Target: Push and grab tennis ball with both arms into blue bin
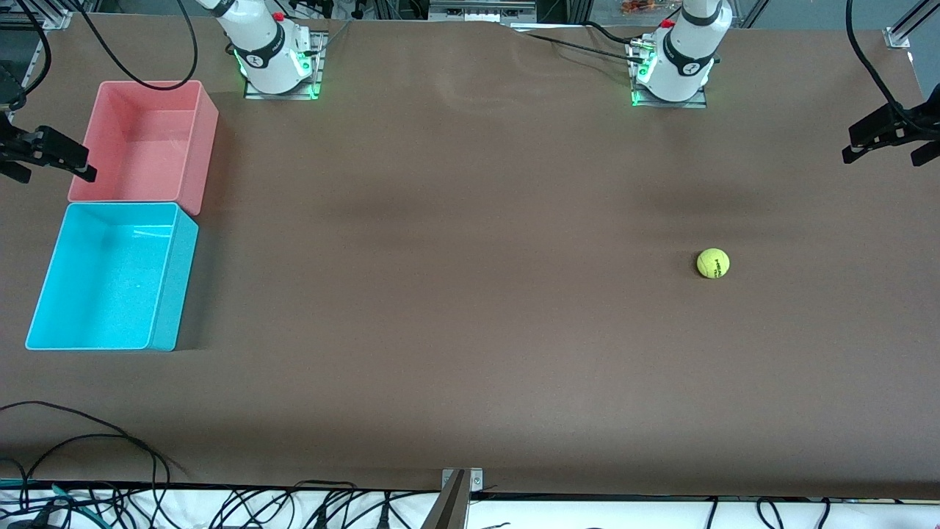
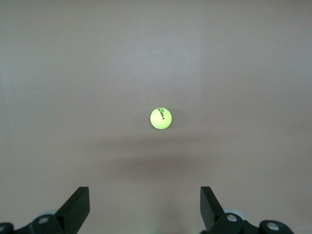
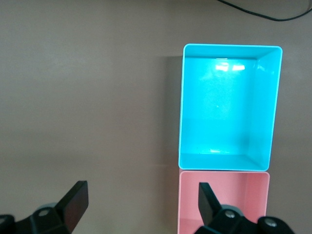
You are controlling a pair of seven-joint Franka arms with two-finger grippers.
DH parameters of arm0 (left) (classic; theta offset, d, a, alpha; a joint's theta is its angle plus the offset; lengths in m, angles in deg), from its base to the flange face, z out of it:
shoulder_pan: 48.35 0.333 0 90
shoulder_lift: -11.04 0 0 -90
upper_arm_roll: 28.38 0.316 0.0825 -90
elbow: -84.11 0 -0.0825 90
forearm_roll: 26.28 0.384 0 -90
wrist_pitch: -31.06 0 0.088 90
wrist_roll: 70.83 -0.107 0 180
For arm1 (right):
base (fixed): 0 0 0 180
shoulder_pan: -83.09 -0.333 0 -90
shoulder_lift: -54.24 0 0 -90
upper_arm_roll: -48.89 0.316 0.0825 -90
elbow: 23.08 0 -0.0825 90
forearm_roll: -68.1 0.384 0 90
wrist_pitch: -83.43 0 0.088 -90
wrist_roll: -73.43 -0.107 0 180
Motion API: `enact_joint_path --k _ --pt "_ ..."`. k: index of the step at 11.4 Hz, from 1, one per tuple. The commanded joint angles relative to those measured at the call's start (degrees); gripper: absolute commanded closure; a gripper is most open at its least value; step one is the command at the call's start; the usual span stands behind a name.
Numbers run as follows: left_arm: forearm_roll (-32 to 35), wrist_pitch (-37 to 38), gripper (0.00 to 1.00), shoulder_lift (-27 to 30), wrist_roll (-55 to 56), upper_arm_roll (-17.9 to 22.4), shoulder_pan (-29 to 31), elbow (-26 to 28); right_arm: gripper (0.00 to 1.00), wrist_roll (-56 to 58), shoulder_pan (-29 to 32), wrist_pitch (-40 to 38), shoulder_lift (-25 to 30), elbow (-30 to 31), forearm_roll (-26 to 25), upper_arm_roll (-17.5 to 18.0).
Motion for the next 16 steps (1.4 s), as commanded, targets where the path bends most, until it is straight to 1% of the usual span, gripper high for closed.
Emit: enact_joint_path --k 1,5,6,16 --pt "1.4 1.1 0.0 -0.9 -0.6 0.0 -0.2 -2.0 0.0 0.2 0.2 -0.7 -0.5 -1.6 0.8 -0.9" --pt "1.4 1.1 0.0 -0.9 -0.6 0.0 -0.1 -2.0 0.0 -0.4 0.2 -0.7 -0.5 -2.2 0.9 -1.2" --pt "1.4 1.1 0.0 -0.9 -0.6 0.0 -0.2 -2.0 0.0 -0.6 0.2 -0.1 -0.5 -2.3 1.1 -1.9" --pt "1.4 1.2 0.0 -0.8 -0.6 -0.2 -0.2 -2.0 0.0 -0.5 0.2 -0.6 -0.6 -2.4 1.1 -1.9"
